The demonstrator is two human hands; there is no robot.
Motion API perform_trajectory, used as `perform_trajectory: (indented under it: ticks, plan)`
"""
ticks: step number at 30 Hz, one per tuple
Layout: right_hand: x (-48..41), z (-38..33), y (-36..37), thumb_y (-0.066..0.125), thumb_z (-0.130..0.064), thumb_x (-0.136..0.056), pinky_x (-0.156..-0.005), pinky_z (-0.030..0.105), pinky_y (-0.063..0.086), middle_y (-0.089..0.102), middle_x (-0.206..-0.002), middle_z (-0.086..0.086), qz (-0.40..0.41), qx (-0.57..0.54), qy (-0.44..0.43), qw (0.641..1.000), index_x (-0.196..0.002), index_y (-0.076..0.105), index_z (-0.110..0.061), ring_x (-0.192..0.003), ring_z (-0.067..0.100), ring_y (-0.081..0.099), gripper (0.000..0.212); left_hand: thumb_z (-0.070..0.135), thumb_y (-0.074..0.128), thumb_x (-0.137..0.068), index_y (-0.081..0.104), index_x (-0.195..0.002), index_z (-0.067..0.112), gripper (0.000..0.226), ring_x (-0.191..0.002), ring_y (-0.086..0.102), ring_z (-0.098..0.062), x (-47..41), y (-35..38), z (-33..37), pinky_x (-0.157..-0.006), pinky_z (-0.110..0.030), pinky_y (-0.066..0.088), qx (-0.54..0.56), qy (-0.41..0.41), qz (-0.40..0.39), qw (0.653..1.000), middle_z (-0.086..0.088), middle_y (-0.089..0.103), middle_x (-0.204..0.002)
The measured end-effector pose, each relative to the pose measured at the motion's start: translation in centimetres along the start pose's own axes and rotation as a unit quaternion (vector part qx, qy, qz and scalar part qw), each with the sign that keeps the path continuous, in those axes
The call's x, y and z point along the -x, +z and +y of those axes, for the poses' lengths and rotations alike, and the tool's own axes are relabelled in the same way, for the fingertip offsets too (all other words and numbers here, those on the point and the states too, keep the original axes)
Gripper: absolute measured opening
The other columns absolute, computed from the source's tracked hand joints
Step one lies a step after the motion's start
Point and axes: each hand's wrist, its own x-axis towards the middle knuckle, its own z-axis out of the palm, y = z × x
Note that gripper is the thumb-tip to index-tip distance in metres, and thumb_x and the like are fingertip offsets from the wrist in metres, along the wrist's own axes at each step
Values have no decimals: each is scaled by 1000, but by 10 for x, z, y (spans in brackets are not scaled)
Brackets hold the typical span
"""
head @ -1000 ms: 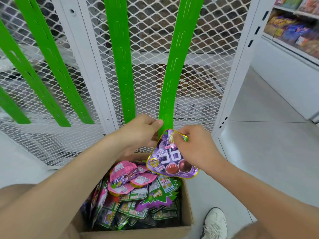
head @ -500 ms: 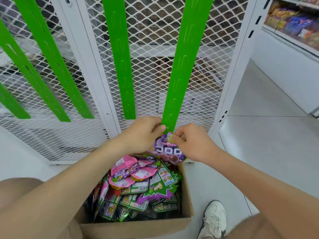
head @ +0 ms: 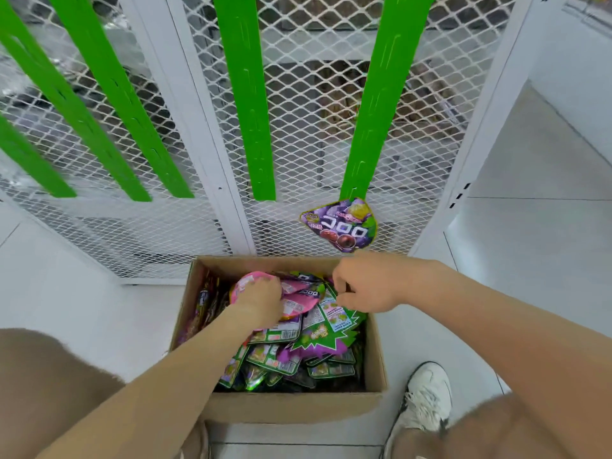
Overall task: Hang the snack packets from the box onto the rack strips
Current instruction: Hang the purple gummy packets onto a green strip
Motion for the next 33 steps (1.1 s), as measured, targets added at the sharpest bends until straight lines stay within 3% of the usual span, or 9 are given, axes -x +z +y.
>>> perform_trajectory:
  ticks: [4, 11, 14, 17, 21, 24, 26, 29, 33]
  plan:
    - [-7, 8, 1, 57, -31, -98, -71, 44, 56, 66, -80, 13, -14, 13, 3, 1000, -95, 70, -4, -85, 36, 67, 31, 25, 67, -92, 46, -151, 10, 64, -129, 60, -33, -3, 44, -14, -104, -38, 50, 69, -33, 38, 996, -13, 62, -139]
    - [-10, 9, -3, 54, -34, -100, -77, 44, 57, 67, -87, 11, -29, 43, 2, 999, -107, 68, -6, -87, 33, 66, 32, 20, 62, -99, 73, -126, 37, 34, -117, 65, -31, 8, 26, -21, -86, -43, 59, 60, -37, 101, 992, -3, 76, -119]
    - [-10, 5, -4, 53, -33, -102, -79, 44, 57, 65, -91, 9, -27, 61, 3, 998, -107, 66, -10, -89, 33, 65, 27, 16, 60, -100, 77, -114, 30, 26, -105, 66, -33, 19, 5, -16, -82, -46, 60, 105, -30, 116, 987, -8, 77, -103]
    - [-10, 3, -8, 54, -32, -101, -82, 42, 54, 63, -104, 11, 31, 56, 16, 998, -114, 57, -13, -99, 35, 62, 24, 6, 59, -95, 66, -87, 25, 22, -73, 64, -23, 28, -32, -7, -67, -37, 55, 198, 28, 145, 969, 0, 67, -74]
    - [-2, 8, -28, 64, -44, -99, -99, 41, 50, 64, -130, 10, 109, -70, 4, 992, -142, 49, -12, -120, 29, 60, 55, 6, 65, -98, 72, -96, 18, 14, -71, 60, -8, 48, -99, 19, -66, -27, 46, 309, 120, 109, 937, 0, 73, -84]
    - [11, 13, -45, 68, -41, -98, -69, 32, 43, 67, -87, 7, 158, -181, -1, 971, -99, 68, -8, -77, 13, 56, 33, 4, 64, -100, 71, -97, 13, 12, -71, 60, -10, 67, -138, 41, -66, -26, 47, 398, 160, 96, 899, -13, 75, -90]
    - [24, 17, -53, 70, -33, -98, -54, 30, 31, 49, -60, 4, 175, -272, 11, 946, -77, 62, -2, -56, 11, 39, 39, 6, 67, -99, 72, -96, 15, 10, -77, 64, -15, 76, -156, 50, -73, -32, 51, 441, 165, 101, 877, -12, 75, -91]
    - [43, 28, -59, 71, -24, -99, -51, 29, 25, 42, -57, 5, 192, -321, 41, 927, -75, 56, 4, -54, 14, 33, 40, 10, 69, -98, 74, -103, 19, 12, -83, 72, -16, 79, -172, 62, -87, -38, 58, 432, 155, 135, 878, 1, 76, -99]
    - [52, 54, -64, 69, -26, -98, -53, 32, 31, 39, -51, 0, 277, -195, 118, 933, -66, 52, -5, -49, 18, 32, 42, 10, 60, -101, 62, -134, 20, 35, -118, 65, -14, 63, -187, 79, -107, -36, 51, 330, 153, 174, 915, 6, 66, -133]
